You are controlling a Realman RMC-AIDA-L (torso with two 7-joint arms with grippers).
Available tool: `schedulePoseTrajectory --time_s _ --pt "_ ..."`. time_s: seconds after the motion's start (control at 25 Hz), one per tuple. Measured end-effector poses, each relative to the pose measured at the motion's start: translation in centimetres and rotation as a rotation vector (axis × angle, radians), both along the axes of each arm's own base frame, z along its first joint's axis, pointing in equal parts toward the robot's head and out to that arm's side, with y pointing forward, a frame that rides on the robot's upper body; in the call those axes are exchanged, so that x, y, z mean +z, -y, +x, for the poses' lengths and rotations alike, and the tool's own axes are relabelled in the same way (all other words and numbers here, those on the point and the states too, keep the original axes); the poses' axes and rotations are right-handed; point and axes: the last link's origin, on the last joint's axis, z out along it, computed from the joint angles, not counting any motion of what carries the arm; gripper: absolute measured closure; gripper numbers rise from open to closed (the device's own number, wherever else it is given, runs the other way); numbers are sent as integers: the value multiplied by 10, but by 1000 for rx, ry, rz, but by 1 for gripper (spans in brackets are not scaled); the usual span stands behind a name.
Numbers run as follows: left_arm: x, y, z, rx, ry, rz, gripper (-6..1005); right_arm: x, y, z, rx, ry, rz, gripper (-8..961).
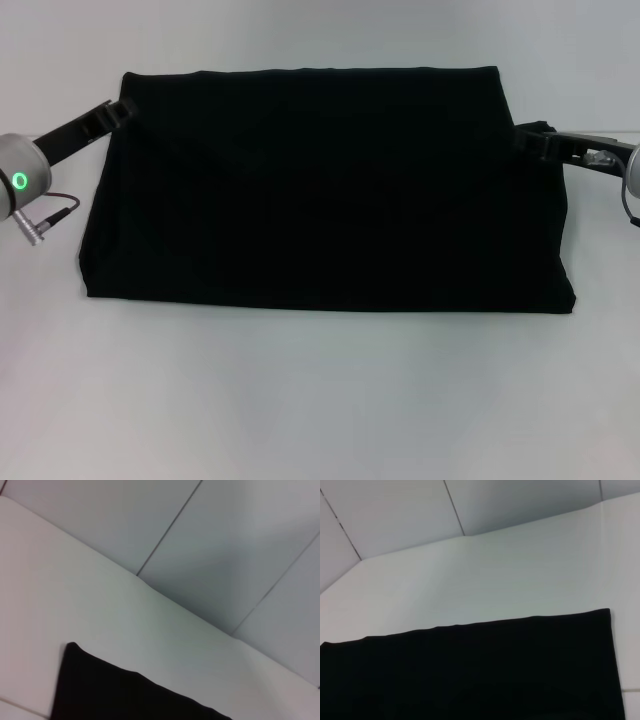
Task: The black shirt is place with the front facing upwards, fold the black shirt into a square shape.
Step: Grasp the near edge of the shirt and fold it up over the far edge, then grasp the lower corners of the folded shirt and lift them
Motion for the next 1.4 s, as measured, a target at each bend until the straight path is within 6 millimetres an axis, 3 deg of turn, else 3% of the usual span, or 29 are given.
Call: schedulePoseTrajectory --time_s 0.16,0.44,0.68,0.88,1.08,1.4 --pt "3 2 -4 5 7 3 861 5 0 3 -10 -31 24 655" --pt "16 17 -11 -53 98 -74 394 20 13 5 42 -159 -18 366" --pt "27 33 -15 -84 145 -241 302 18 36 0 175 -168 -162 93" --pt "32 46 -23 -19 117 -424 292 -9 75 -3 418 -37 -400 59" --pt "33 51 -33 49 12 -507 292 -39 111 4 547 21 -527 39" --pt "28 51 -40 64 -64 -512 289 -56 126 6 596 47 -562 38"
